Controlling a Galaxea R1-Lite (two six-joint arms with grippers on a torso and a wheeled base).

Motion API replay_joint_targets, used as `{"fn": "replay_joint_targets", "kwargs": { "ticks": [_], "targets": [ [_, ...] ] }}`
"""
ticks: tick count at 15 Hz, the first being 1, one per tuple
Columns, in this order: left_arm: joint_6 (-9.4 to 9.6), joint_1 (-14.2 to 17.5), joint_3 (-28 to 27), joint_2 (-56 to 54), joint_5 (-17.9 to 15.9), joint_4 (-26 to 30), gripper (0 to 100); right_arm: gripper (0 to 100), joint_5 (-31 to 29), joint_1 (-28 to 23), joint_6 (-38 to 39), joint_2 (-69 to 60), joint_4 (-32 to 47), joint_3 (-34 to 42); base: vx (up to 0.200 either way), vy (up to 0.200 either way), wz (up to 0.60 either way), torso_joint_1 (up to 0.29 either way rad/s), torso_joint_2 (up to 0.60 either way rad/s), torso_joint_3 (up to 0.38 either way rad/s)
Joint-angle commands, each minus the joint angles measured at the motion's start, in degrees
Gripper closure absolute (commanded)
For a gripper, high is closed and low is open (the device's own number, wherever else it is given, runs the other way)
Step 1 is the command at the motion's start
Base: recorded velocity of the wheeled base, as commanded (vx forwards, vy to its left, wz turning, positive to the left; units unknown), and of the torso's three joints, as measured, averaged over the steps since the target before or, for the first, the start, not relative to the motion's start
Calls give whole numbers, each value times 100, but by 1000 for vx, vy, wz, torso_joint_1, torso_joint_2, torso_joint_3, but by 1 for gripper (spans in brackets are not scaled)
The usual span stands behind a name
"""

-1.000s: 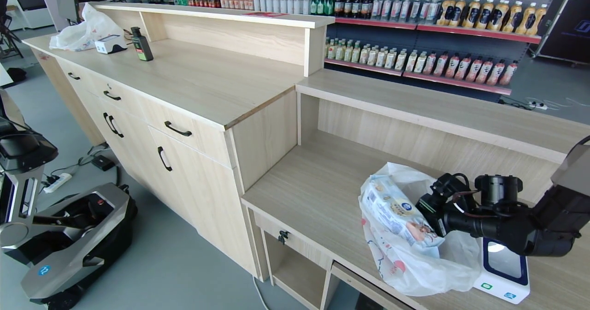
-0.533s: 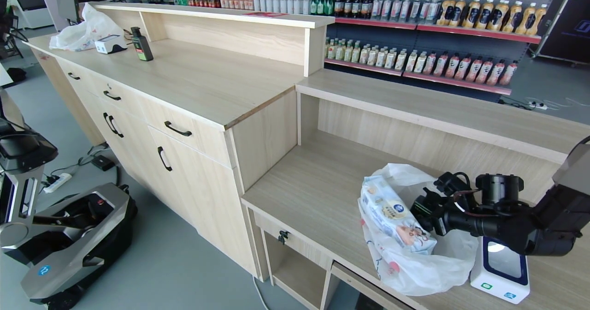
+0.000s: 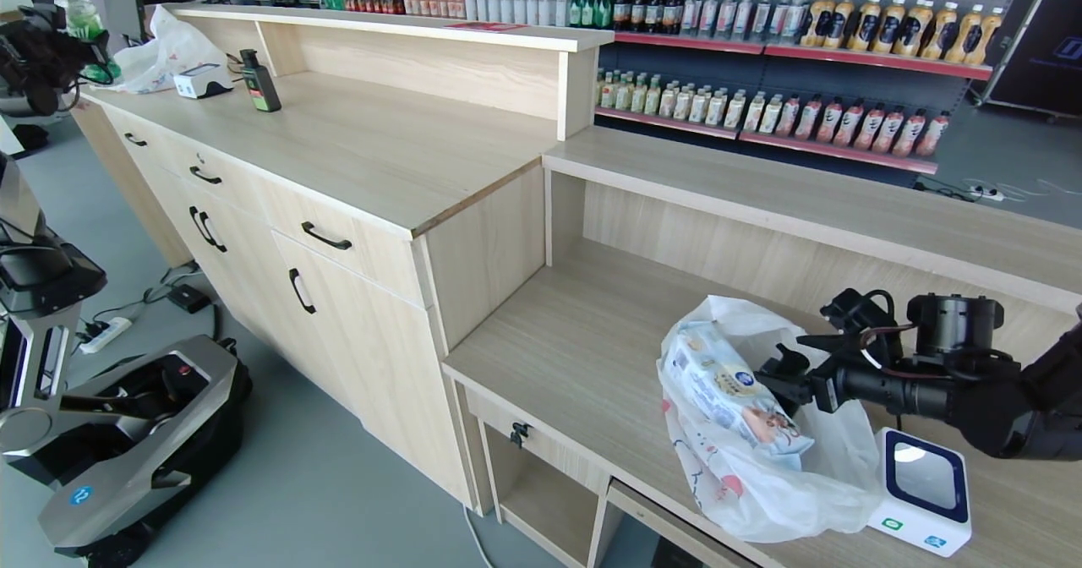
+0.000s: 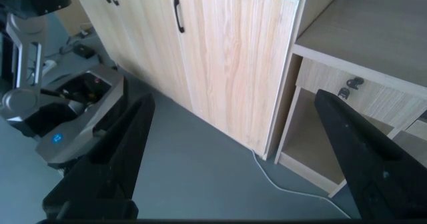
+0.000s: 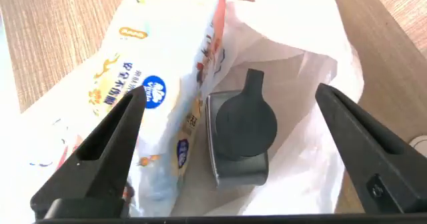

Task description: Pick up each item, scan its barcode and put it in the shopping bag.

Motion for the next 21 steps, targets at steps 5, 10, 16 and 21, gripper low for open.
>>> {"fn": "replay_joint_targets", "kwargs": {
  "ticks": [5,10,16,21],
  "targets": [
    [-1,0,0,-2,2,0,0,0,-41,-29,-33,-2684,1143,379,0,0,0,0,0,0],
    [-1,0,0,-2,2,0,0,0,-279,-82,-323,-4135,1345,168,0,0,-480,-73,158,101],
    [-1,8,0,-2,2,0,0,0,-2652,-12,547,-5558,5379,-2012,0,0,-600,-154,388,224],
    [-1,0,0,-2,2,0,0,0,-3320,-47,1206,-7017,5528,-676,0,0,0,-47,119,74]
  ]
}}
